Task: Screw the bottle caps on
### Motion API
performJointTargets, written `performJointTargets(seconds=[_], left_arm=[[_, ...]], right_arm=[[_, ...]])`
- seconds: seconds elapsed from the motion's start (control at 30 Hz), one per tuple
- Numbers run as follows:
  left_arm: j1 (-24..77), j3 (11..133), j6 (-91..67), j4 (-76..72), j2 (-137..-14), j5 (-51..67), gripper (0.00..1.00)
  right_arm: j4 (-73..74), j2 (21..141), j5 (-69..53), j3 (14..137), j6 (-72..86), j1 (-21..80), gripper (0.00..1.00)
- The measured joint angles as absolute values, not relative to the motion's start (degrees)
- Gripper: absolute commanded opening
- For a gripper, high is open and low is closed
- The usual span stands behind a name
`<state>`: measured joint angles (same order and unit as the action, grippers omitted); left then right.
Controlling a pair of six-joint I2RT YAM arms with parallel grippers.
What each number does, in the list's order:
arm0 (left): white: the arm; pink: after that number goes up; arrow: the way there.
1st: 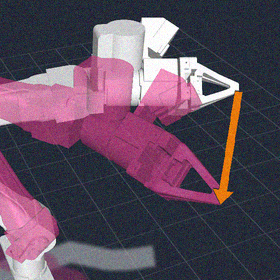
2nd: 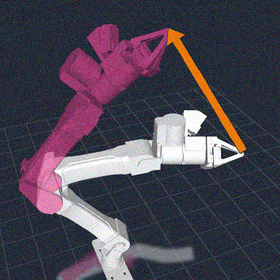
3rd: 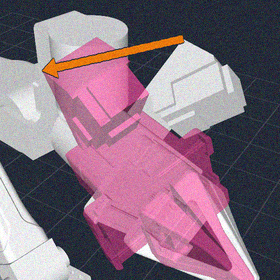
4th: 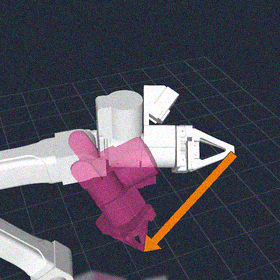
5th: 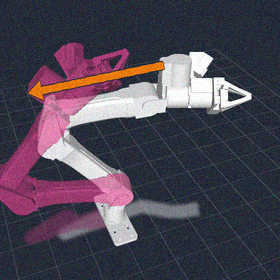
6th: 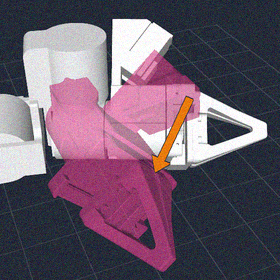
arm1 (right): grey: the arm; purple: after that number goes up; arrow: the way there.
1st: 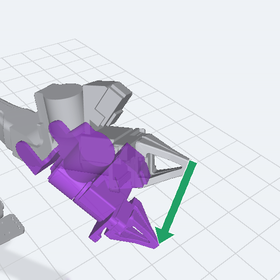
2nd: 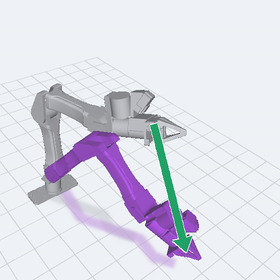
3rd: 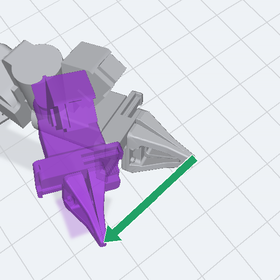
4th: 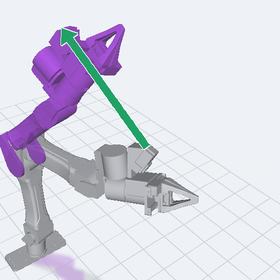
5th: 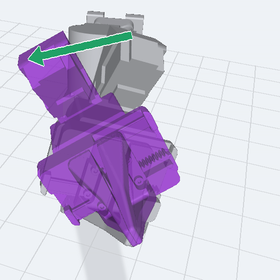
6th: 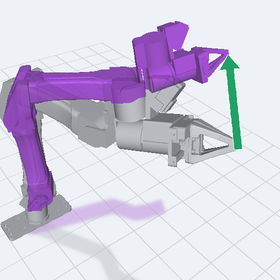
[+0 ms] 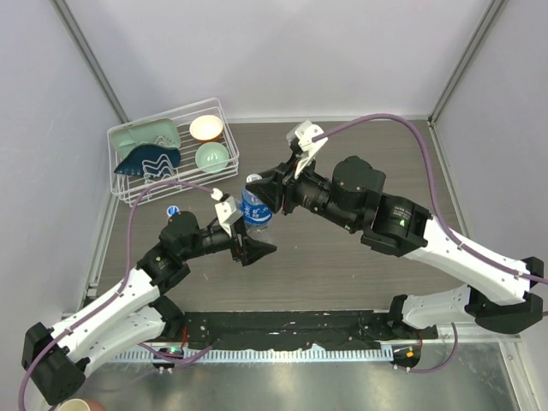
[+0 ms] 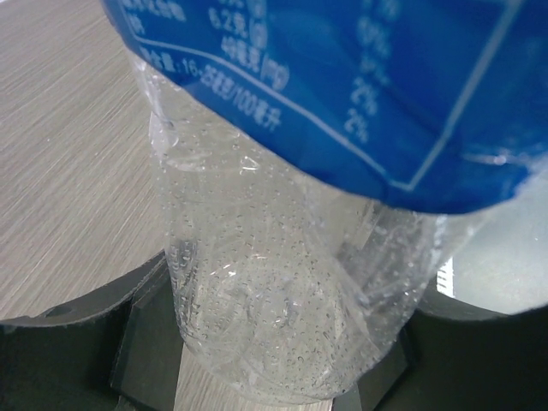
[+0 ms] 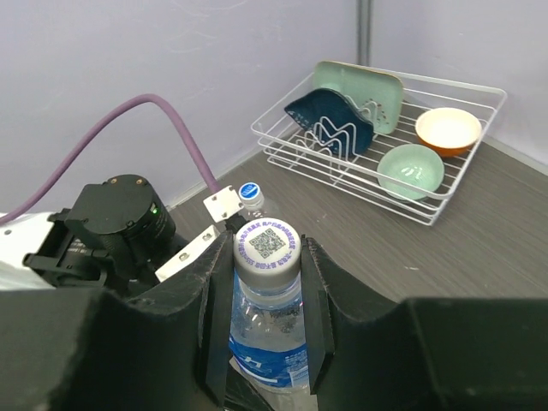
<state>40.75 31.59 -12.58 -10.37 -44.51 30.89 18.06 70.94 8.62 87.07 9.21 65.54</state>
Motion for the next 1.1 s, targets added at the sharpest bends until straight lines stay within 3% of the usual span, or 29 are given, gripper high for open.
performJointTargets(seconds=[0.47, 0.77, 0.93, 1.1], left_arm=[[40.29, 31.62, -11.46, -9.43, -45.08, 26.17, 0.00], [40.12, 31.59, -10.35, -9.61, -45.15, 24.56, 0.00], [39.57, 31.90, -9.98, -12.62, -44.91, 23.59, 0.00], [39.51, 31.90, -9.78, -14.37, -44.88, 23.83, 0.00]], right_arm=[[23.68, 76.44, 31.05, 93.45, 12.80, 72.84, 0.05], [23.88, 76.90, 35.33, 94.15, 13.04, 74.48, 0.45], [26.00, 74.85, 33.82, 91.72, 12.91, 75.26, 0.57], [25.91, 73.47, 32.05, 90.91, 12.67, 75.31, 0.60]])
